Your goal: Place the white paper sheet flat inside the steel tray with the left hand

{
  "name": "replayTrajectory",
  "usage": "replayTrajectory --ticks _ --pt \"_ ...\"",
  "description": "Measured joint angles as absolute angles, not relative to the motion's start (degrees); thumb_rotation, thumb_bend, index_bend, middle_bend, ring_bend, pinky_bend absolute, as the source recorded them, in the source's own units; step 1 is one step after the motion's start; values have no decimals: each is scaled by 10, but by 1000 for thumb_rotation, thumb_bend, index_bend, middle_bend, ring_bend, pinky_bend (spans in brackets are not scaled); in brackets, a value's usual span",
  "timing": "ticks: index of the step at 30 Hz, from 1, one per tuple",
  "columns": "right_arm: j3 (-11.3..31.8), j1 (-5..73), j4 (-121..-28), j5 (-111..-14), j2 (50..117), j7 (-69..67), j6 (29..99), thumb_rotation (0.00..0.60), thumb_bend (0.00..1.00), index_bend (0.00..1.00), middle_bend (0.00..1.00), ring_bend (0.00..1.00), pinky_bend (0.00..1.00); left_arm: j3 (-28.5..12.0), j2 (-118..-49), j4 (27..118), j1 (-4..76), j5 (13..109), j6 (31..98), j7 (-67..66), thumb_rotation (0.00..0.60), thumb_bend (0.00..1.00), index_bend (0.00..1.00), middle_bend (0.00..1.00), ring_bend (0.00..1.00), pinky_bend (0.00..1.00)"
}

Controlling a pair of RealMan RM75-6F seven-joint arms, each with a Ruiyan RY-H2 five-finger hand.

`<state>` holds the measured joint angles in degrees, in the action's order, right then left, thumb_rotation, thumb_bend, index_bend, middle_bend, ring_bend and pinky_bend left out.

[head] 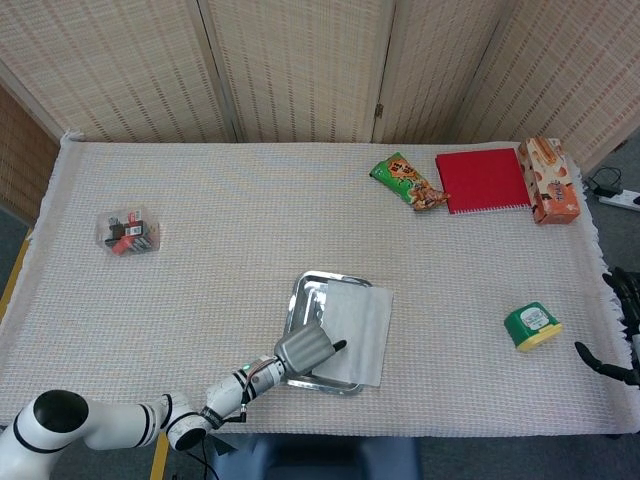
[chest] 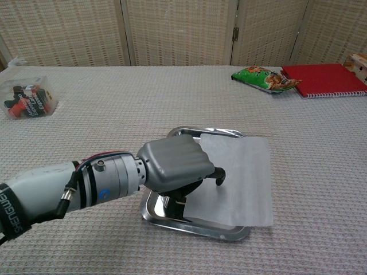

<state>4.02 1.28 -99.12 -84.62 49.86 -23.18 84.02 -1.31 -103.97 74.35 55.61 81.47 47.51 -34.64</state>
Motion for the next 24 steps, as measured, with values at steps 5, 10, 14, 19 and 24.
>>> replayTrajectory --ticks 5,10,14,19,24 --pt "40 11 -990 -848 496 -239 843 600 328 0 0 0 0 -11 -1046 733 554 815 471 -349 600 954 344 1000 1000 1000" --pt "41 11 -990 -846 496 -237 845 600 328 0 0 0 0 -7 -1045 729 551 820 473 -354 600 955 366 1000 1000 1000" --pt "40 11 -990 -847 498 -232 844 600 328 0 0 0 0 -6 -1044 728 548 822 476 -358 600 955 370 1000 1000 1000" --pt "39 13 -992 -848 499 -226 842 600 329 0 0 0 0 -7 -1041 729 545 824 479 -361 600 955 375 1000 1000 1000" --pt "39 12 -992 -848 499 -227 843 600 328 0 0 0 0 -9 -1039 727 542 822 482 -370 600 955 386 1000 1000 1000"
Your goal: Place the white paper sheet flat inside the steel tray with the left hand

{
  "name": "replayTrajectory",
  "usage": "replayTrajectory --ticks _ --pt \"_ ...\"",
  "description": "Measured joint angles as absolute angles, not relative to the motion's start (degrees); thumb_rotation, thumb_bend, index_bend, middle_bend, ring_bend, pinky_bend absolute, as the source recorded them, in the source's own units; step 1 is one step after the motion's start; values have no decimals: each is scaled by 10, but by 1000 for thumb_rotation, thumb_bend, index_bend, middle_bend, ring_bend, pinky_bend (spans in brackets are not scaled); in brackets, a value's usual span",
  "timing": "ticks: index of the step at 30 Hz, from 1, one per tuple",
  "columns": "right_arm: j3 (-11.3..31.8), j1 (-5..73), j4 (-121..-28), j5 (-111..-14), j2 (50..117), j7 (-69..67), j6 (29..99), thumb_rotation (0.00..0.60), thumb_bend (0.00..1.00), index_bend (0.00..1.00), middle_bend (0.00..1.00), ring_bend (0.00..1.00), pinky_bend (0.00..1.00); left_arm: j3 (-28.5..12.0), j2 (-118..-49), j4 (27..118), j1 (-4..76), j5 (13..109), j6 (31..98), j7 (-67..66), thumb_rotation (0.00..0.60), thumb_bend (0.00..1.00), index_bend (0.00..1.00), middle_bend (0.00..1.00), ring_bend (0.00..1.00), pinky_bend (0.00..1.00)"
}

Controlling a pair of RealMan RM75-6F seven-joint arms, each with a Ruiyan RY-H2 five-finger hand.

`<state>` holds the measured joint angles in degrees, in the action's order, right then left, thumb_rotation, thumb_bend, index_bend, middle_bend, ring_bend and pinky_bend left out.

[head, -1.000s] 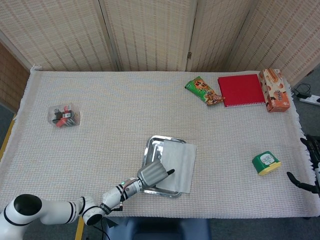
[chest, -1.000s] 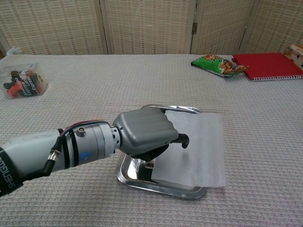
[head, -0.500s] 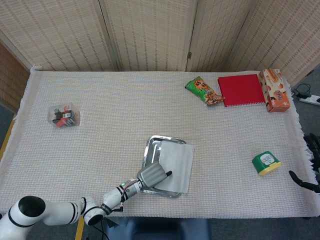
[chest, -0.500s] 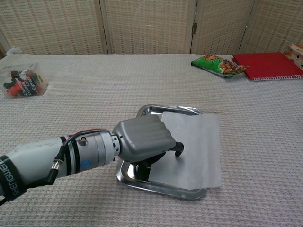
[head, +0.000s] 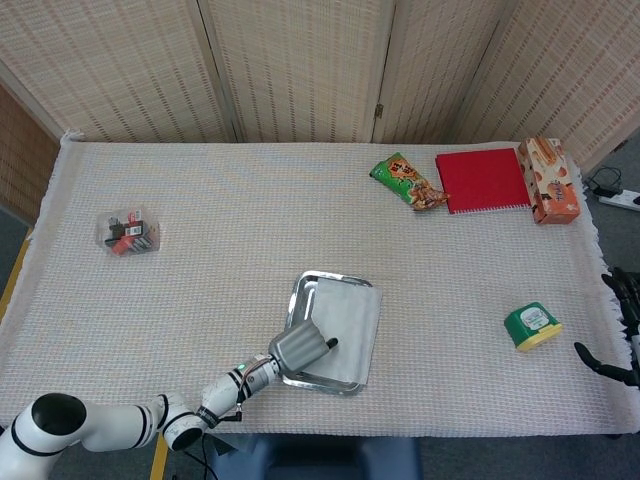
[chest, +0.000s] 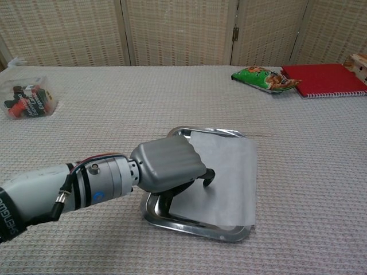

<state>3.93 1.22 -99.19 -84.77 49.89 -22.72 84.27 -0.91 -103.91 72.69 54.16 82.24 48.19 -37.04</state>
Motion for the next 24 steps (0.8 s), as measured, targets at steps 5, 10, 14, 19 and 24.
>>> replayTrajectory --ticks 5,10,14,19,24 --pt "41 11 -990 -850 501 -228 849 600 328 0 0 0 0 -7 -1038 727 536 821 487 -386 600 955 400 1000 1000 1000" --pt "40 8 -991 -856 501 -228 859 600 329 0 0 0 0 -7 -1034 735 530 812 487 -404 600 956 403 1000 1000 1000" --pt "39 7 -992 -858 501 -227 859 600 329 0 0 0 0 -7 -1029 747 525 800 486 -423 600 955 417 1000 1000 1000" --pt "38 8 -992 -858 501 -226 857 600 328 0 0 0 0 -10 -1023 764 520 780 486 -450 600 956 424 1000 1000 1000" --pt "37 8 -991 -859 500 -228 857 600 328 0 0 0 0 -11 -1018 780 514 761 487 -473 600 956 435 1000 1000 1000"
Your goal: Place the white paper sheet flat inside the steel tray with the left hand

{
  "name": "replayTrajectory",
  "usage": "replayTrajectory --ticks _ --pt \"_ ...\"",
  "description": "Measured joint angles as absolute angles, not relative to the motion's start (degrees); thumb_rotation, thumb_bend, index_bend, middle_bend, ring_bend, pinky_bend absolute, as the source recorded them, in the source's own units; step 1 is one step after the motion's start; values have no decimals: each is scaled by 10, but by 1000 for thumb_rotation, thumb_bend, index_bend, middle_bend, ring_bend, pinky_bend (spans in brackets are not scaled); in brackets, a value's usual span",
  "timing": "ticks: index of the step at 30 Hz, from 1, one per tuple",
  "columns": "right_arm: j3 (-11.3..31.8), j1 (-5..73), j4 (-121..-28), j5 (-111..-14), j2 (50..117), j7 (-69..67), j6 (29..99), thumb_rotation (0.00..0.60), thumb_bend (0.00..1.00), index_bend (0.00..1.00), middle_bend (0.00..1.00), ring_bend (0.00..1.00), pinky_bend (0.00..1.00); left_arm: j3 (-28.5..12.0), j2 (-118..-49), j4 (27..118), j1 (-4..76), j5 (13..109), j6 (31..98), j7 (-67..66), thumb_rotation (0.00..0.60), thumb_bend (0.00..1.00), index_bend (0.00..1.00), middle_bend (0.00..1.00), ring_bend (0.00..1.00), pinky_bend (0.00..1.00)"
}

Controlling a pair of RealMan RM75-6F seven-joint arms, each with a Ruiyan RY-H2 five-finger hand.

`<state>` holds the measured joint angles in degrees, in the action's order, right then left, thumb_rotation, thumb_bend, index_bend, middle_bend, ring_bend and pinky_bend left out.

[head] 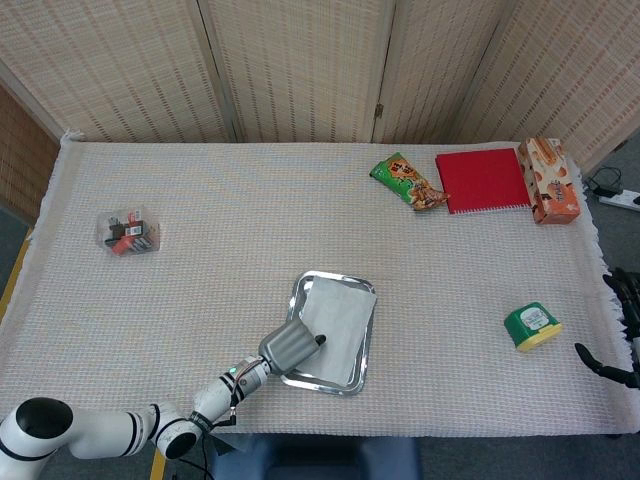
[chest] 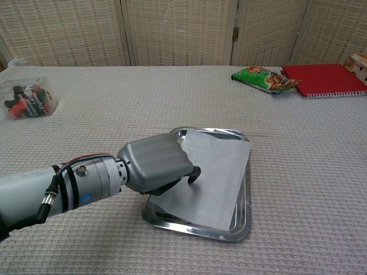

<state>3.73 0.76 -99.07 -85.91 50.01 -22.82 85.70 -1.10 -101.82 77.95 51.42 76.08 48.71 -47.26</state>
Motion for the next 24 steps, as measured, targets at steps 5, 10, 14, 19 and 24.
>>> replayTrajectory --ticks 5,10,14,19,24 --pt "36 6 -991 -863 499 -231 862 600 328 0 0 0 0 -10 -1015 797 511 744 487 -492 600 955 443 1000 1000 1000" --pt "36 4 -990 -866 499 -232 866 600 328 0 0 0 0 -10 -1013 810 512 730 485 -509 600 955 449 1000 1000 1000" --pt "34 5 -990 -868 499 -232 864 600 328 0 0 0 0 -10 -1009 824 512 712 486 -526 600 956 453 1000 1000 1000" --pt "32 4 -991 -873 498 -234 867 600 328 0 0 0 0 -9 -1009 835 512 695 490 -543 600 956 454 1000 1000 1000" --pt "30 2 -992 -878 496 -236 870 600 328 0 0 0 0 -9 -1010 840 513 672 492 -557 600 956 459 1000 1000 1000"
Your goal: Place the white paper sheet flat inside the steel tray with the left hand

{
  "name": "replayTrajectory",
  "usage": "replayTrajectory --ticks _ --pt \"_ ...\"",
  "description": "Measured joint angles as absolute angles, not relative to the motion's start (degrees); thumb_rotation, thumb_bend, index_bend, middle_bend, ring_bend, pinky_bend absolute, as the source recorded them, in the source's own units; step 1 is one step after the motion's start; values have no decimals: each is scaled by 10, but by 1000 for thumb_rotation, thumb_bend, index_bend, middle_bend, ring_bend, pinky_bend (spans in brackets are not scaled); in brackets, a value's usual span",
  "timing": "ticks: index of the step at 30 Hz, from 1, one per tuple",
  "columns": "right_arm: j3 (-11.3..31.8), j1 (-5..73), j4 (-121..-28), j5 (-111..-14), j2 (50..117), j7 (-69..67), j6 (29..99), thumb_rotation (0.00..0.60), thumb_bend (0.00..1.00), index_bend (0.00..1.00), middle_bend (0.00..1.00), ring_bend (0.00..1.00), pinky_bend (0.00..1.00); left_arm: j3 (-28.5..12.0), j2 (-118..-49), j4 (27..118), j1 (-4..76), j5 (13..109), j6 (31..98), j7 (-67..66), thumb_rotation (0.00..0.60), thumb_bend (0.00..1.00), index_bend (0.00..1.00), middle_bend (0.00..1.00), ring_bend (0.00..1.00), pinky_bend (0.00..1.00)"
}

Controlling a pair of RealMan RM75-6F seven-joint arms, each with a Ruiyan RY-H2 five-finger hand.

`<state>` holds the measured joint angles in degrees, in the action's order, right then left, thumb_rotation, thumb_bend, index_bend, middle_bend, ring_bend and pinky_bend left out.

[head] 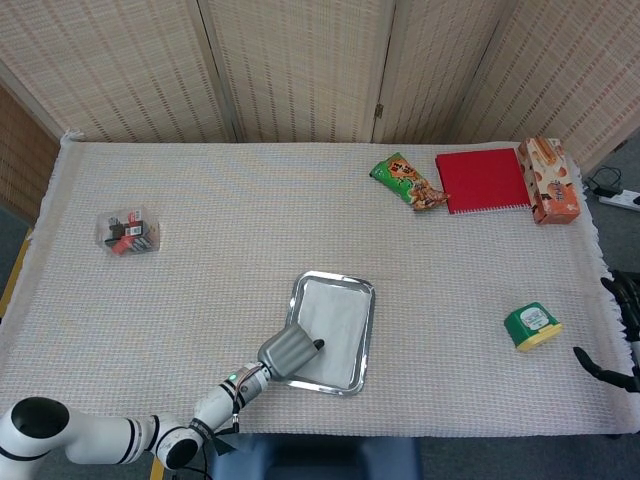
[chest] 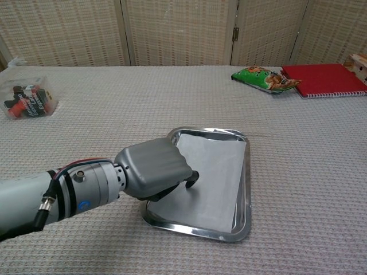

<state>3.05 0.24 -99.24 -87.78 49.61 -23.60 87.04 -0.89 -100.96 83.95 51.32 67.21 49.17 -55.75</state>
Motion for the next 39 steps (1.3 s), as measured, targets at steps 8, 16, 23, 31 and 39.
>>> replayTrajectory --ticks 8,16,23,31,39 --pt "26 2 -993 -886 490 -250 870 600 328 0 0 0 0 -8 -1011 855 517 627 499 -591 600 955 482 1000 1000 1000" --pt "25 1 -993 -887 490 -251 874 600 328 0 0 0 0 -2 -1007 875 524 600 510 -611 600 956 500 1000 1000 1000" --pt "23 0 -995 -893 488 -251 878 600 329 0 0 0 0 4 -1002 901 528 581 524 -631 600 956 535 1000 1000 1000" --pt "20 -1 -997 -898 487 -252 880 600 328 0 0 0 0 10 -999 928 534 568 544 -645 600 956 493 1000 1000 1000" --pt "19 -1 -997 -896 487 -250 880 600 328 0 0 0 0 4 -996 925 531 656 567 -580 600 929 227 1000 1000 1000"
